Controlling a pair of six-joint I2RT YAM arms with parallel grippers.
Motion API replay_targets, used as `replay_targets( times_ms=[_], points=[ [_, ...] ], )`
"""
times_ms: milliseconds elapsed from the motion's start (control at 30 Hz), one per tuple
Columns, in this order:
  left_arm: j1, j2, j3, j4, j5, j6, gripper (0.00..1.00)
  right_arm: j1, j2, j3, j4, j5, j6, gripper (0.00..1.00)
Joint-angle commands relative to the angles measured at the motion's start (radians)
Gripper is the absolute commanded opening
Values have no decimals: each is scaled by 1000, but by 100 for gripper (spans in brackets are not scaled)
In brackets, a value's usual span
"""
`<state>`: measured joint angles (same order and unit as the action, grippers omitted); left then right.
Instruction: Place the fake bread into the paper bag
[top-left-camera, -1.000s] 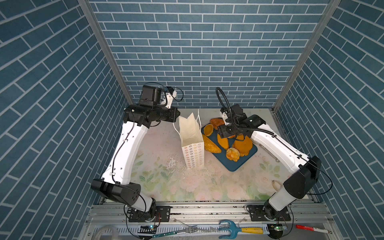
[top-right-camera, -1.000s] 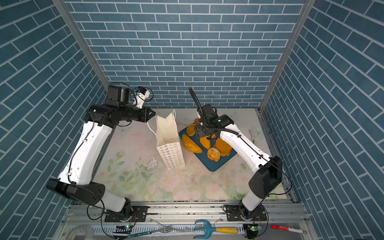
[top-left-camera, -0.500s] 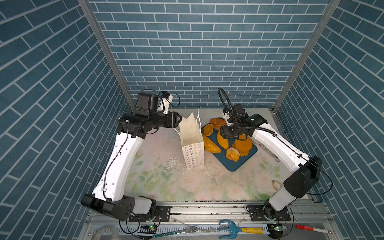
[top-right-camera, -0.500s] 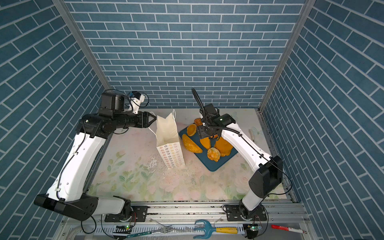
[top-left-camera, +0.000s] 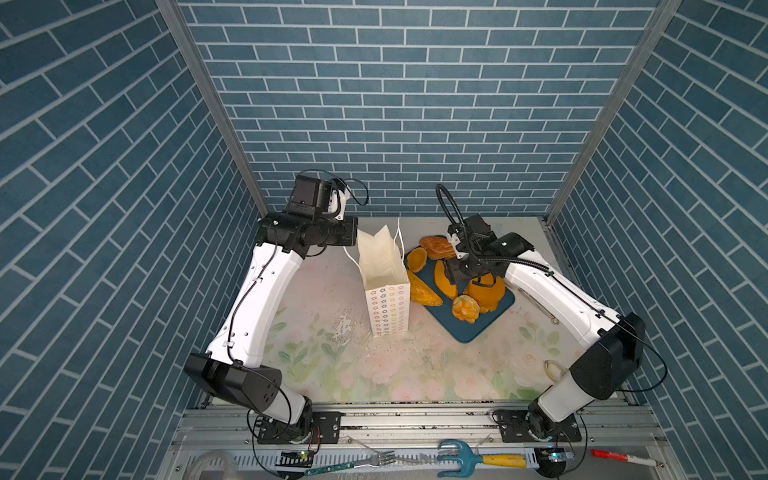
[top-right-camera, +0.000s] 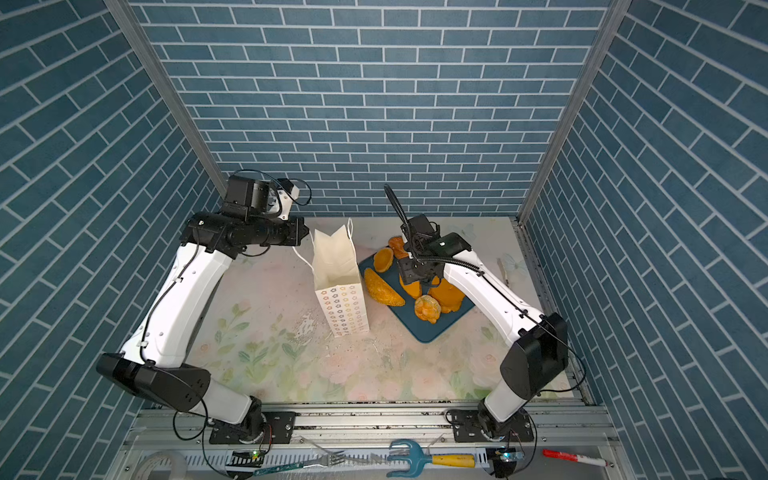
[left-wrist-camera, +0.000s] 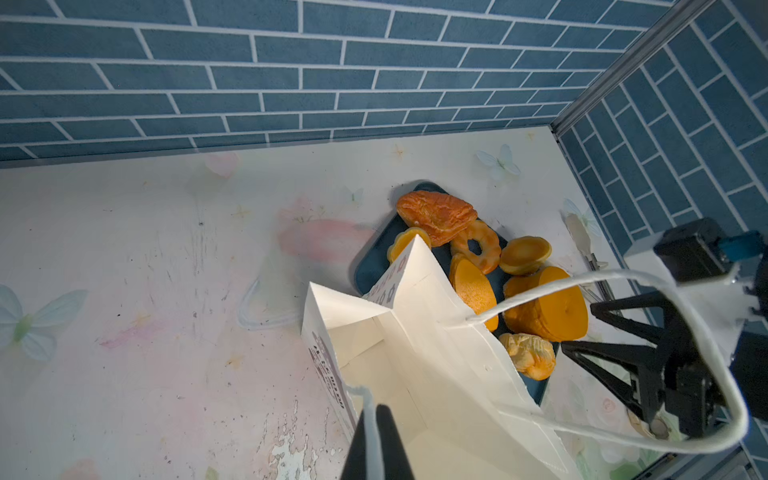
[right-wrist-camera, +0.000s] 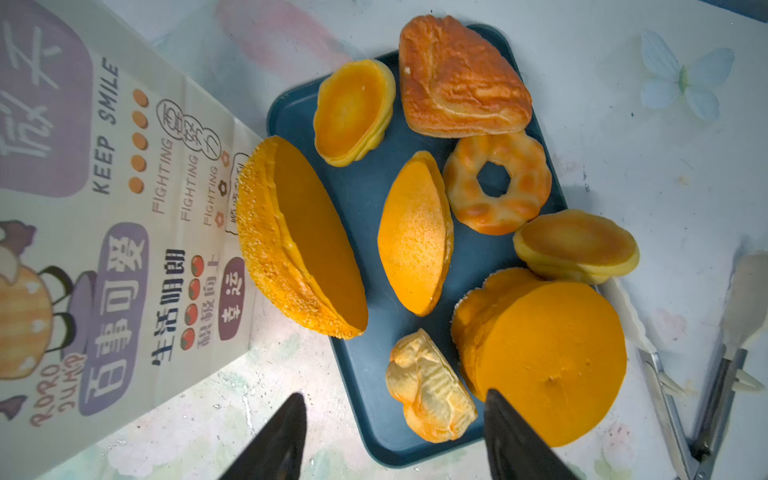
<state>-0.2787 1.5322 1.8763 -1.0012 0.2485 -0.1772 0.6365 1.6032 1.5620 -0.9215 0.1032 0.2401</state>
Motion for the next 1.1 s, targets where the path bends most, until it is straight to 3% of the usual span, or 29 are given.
replay_targets(
  times_ms=[0,167,233,533,667,833,1067],
  points=[
    [17,2,40,-27,-6,18,5,-7,-42,-10,-42,43,41,68],
    [30,-13,33,-28,-11,19,8,-21,-42,-10,-44,47,44,69],
    [31,-24,24,-29,-5,18,23,-23,-43,-8,-43,63,49,69],
    [53,-138,-94,17,-34,-21,45,-22,-99,1,-54,107,85,79],
    [55,-200,-155,55,-31,-42,56,-28,-175,-59,-8,212,86,82],
    [59,-286,-225,111,-34,-73,65,-119,-192,-13,-148,235,103,83],
    [92,-345,-258,144,-5,-81,70,-328,-264,-68,-206,129,73,84]
  ],
)
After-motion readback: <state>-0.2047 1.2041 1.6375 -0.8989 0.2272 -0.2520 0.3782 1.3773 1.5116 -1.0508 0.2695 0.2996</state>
